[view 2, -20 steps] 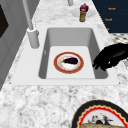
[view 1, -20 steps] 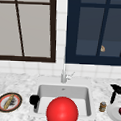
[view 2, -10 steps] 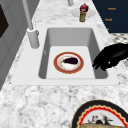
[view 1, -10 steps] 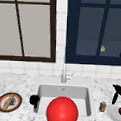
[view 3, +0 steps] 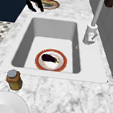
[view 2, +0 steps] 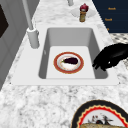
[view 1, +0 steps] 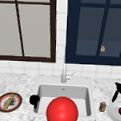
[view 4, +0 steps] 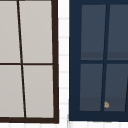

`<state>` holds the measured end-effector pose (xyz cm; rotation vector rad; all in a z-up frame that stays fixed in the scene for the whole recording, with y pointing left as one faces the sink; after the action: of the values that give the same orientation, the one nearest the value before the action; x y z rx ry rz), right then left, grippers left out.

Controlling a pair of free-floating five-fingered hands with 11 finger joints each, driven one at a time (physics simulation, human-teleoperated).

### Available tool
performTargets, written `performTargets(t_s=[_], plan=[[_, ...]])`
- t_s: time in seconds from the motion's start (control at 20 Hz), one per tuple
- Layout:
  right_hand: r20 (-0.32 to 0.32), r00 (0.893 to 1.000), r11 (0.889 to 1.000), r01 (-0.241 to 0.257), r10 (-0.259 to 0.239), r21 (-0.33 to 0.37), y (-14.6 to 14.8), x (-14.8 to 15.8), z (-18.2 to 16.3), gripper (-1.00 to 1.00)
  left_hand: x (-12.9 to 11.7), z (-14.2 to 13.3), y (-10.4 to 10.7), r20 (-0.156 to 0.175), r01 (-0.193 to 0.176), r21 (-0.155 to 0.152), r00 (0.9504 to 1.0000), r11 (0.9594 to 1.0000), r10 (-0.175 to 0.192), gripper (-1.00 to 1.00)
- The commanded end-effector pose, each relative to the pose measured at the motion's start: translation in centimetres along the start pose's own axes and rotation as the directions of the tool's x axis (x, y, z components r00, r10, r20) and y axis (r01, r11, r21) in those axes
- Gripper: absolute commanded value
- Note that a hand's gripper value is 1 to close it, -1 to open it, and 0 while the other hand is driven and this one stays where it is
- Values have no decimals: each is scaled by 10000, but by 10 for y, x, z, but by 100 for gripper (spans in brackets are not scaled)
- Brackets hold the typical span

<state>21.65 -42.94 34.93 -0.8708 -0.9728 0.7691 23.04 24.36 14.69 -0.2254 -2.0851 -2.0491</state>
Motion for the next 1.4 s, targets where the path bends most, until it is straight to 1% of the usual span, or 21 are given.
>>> performTargets(t_s=[0.0, 0.3, 0.6, 0.75, 0.9, 1.1, 1.15, 1.3, 1.35], plan=[[-370, 9908, 9906, 1285, -1303, -478, -6, 3, 4, -100, 0, 0, 0, 0, 0, 0, 10000, 10000, 0, 0], [-712, 9817, 9809, 1695, -1766, -959, -15, 7, 12, -100, 0, 0, 0, 0, 0, 0, 10000, 10000, 0, 0], [-1050, 9672, 9653, 2145, -2312, -1490, -23, 11, 20, -100, 0, 0, 0, 0, 0, 0, 10000, 10000, 0, 0], [-1261, 9544, 9569, 2523, -2706, -1435, -25, 10, 28, -100, 0, 0, 0, 0, 0, 0, 10000, 10000, 0, 0], [-1343, 9400, 9447, 2948, -3137, -1438, -29, 9, 36, -100, 0, 0, 0, 0, 0, 0, 10000, 10000, 0, 0], [-1147, 9308, 9360, 3362, -3471, -1040, -34, 3, 65, -100, 0, 0, 0, 0, 0, 0, 10000, 10000, 0, 0], [-1084, 9272, 9321, 3491, -3585, -967, -35, 1, 72, -100, 0, 0, 0, 0, 0, 0, 10000, 10000, 0, 0], [-994, 9097, 9143, 3961, -4033, -841, -37, -3, 89, -100, 0, 0, 0, 0, 0, 0, 10000, 10000, 0, 0], [-991, 9000, 9043, 4159, -4244, -958, -37, -1, 93, -100, 0, 0, 0, 0, 0, 0, 10000, 10000, 0, 0]])
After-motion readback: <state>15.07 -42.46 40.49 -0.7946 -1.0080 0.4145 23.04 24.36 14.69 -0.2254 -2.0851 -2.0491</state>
